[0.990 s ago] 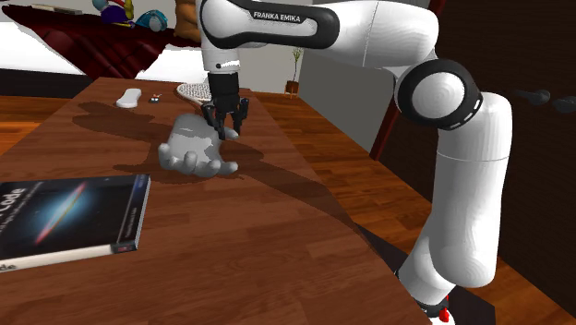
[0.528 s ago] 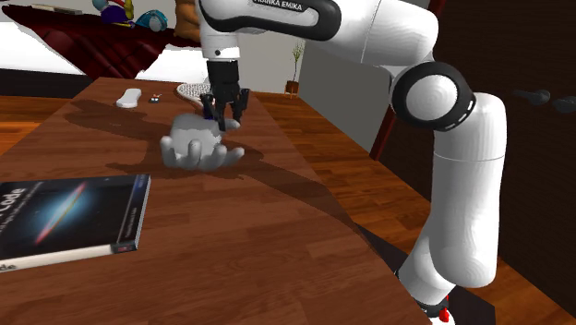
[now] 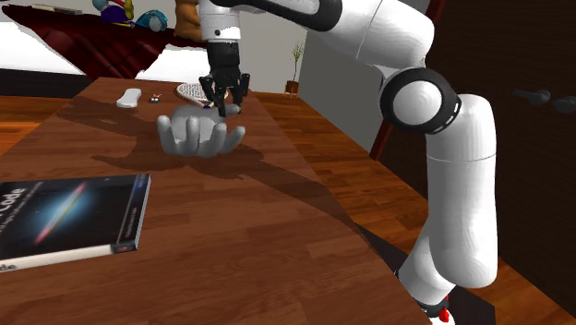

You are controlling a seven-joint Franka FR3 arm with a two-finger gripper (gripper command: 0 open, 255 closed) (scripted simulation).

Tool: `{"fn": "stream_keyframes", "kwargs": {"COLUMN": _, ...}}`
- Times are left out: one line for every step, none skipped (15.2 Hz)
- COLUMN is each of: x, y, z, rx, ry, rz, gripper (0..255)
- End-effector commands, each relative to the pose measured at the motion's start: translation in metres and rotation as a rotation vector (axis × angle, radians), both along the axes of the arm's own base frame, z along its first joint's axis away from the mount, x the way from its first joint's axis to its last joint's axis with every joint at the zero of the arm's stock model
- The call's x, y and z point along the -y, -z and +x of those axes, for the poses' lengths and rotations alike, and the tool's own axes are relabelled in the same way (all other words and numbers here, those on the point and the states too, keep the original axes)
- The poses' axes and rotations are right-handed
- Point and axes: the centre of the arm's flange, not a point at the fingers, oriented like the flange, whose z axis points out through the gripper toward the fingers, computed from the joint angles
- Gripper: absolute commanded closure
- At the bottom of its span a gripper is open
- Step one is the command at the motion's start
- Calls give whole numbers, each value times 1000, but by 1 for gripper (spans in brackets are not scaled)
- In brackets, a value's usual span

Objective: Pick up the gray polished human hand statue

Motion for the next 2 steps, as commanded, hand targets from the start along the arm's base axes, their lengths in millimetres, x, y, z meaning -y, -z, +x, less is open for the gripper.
{"fn": "stream_keyframes", "kwargs": {"x": 1, "y": -10, "z": -1, "rx": 3, "ry": 0, "rz": 1, "gripper": 255}}
{"fn": "stream_keyframes", "kwargs": {"x": 1, "y": -10, "z": -1, "rx": 3, "ry": 0, "rz": 1, "gripper": 255}}
